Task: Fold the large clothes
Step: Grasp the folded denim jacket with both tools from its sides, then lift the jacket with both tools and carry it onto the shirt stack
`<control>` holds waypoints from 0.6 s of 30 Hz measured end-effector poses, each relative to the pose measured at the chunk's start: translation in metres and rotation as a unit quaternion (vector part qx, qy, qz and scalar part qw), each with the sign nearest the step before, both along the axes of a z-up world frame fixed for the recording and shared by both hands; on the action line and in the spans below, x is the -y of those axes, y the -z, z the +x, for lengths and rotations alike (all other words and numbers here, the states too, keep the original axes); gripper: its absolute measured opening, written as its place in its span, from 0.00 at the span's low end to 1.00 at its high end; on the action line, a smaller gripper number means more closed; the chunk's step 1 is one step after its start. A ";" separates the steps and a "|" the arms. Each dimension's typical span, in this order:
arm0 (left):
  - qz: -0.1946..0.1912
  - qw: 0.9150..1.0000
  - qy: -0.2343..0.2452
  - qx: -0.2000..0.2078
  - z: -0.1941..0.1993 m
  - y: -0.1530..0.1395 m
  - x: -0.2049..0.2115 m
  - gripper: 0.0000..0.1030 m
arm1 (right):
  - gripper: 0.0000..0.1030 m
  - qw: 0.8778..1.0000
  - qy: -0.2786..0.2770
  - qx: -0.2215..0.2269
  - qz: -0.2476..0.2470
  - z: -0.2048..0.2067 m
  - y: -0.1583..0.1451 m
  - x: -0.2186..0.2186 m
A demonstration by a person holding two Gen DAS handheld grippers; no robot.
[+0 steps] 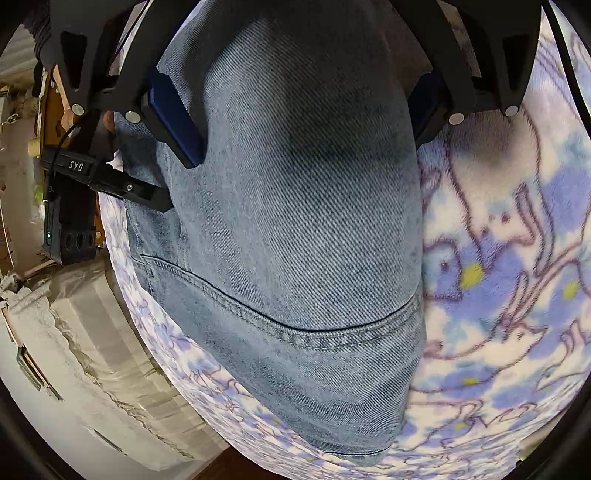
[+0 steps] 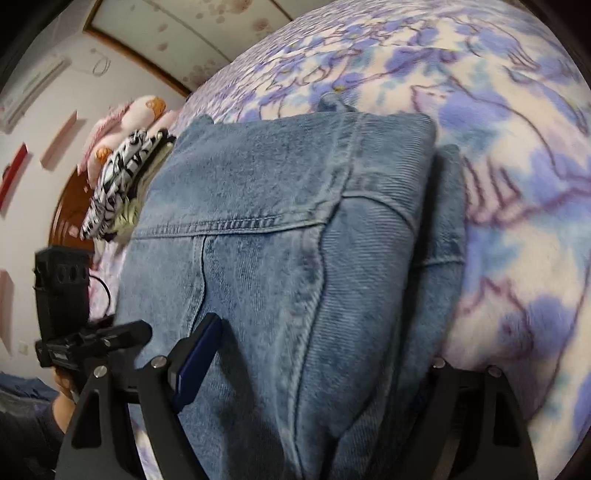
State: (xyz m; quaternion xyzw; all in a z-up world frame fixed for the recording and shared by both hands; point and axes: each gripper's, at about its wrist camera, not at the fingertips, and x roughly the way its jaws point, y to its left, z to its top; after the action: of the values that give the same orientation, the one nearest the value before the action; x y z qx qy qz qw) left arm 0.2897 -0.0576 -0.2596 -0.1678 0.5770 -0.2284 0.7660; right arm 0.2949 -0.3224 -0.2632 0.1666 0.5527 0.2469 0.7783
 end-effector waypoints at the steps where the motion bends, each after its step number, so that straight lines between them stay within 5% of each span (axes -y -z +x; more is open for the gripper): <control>1: 0.001 1.000 0.001 0.001 0.000 0.000 0.000 0.95 | 0.79 1.000 0.004 -0.001 -0.005 -0.001 -0.001 -0.001; 9: 0.021 1.000 -0.001 0.013 -0.001 -0.005 0.003 0.82 | 0.38 1.000 0.030 0.005 -0.005 -0.005 -0.010 0.001; 18: 0.038 0.998 -0.029 0.038 -0.012 -0.024 -0.004 0.46 | 0.23 0.997 0.045 0.038 -0.055 -0.017 -0.035 -0.010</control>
State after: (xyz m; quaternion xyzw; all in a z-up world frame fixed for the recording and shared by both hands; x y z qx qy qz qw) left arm 0.2776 -0.0539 -0.2356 -0.1464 0.5506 -0.1906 0.7994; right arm 0.2781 -0.3127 -0.2282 0.1392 0.5277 0.1869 0.8169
